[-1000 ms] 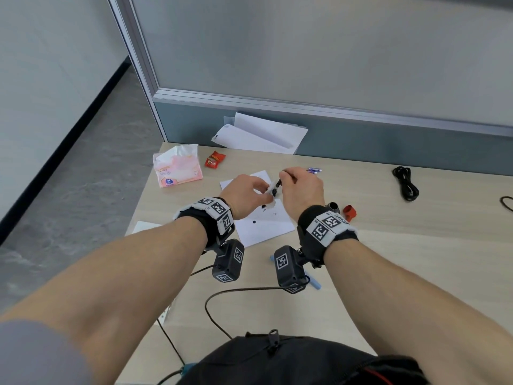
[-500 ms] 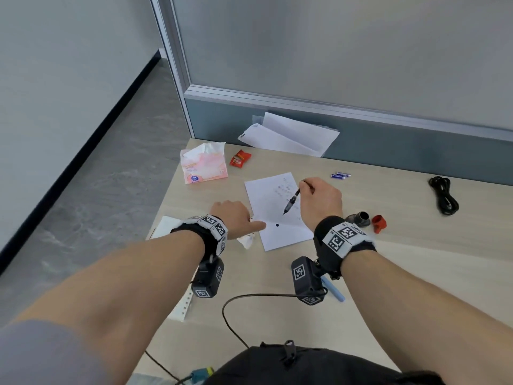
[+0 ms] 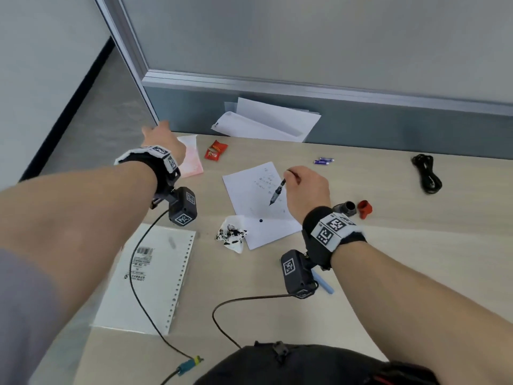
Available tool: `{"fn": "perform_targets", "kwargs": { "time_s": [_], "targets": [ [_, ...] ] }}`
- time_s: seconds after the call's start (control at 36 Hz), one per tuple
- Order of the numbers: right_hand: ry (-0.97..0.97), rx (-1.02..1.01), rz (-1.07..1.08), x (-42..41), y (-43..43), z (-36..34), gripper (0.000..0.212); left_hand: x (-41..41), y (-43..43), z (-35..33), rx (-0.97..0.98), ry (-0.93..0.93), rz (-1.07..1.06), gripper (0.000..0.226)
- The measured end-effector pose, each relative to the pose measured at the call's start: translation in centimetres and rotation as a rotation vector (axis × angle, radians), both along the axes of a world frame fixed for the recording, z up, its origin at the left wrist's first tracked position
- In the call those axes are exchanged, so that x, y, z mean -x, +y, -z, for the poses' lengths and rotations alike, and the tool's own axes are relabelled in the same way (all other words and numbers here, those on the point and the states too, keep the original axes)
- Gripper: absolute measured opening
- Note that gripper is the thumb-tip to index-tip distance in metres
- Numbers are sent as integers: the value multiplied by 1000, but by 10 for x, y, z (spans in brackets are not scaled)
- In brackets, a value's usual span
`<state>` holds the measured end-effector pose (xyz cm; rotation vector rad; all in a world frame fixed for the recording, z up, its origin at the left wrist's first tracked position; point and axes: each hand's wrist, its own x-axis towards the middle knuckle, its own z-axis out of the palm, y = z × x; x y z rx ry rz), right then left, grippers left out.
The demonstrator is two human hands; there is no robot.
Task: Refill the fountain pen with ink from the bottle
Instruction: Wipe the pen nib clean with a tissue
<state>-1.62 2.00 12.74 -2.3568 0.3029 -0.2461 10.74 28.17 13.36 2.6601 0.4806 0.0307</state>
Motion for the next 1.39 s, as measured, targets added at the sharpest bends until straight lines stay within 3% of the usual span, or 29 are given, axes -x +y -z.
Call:
{"fn": "perform_targets", "kwargs": {
  "time_s": [0.11, 0.19, 0.28, 0.5, 0.56, 0.67, 0.72, 0.86, 1.06, 1.14, 1.22, 1.39],
  "targets": [
    [-13, -15, -8, -3, 3, -8, 24, -3, 3, -15, -161, 67, 63, 13],
    [-22, -26, 4, -3, 1, -12, 24, -5, -2, -15, -130, -5, 15, 14],
    [-12, -30, 9, -3, -1, -12, 24, -7, -11, -13, -55, -72, 15, 32],
    [11, -49, -15, 2, 6, -4, 24, -18, -16, -15, -52, -19, 24, 52],
    [20, -54, -26, 4, 9, -1, 24, -19, -11, -15, -59, 35, 5, 49],
    [33, -64, -28, 10, 12, 5, 24, -16, 9, -9, -157, 92, 54, 15],
    [35, -65, -19, 10, 10, 6, 24, -16, 15, -6, -155, 2, 40, 13],
    [32, -71, 3, 7, 5, 4, 24, -19, 0, -10, -16, -385, -2, 30],
    [21, -69, 48, 3, -4, 2, 23, 4, -70, -15, 189, -484, 82, 33],
    [23, -82, 70, 2, -7, 2, 23, 24, -100, -8, 393, -428, 290, 22],
    [15, -83, 76, 1, -8, 2, 23, 42, -118, 6, 445, -307, 437, 15],
    [6, -86, 63, 2, -4, 7, 23, 64, -117, 34, 668, -132, 393, 7]
  ]
}}
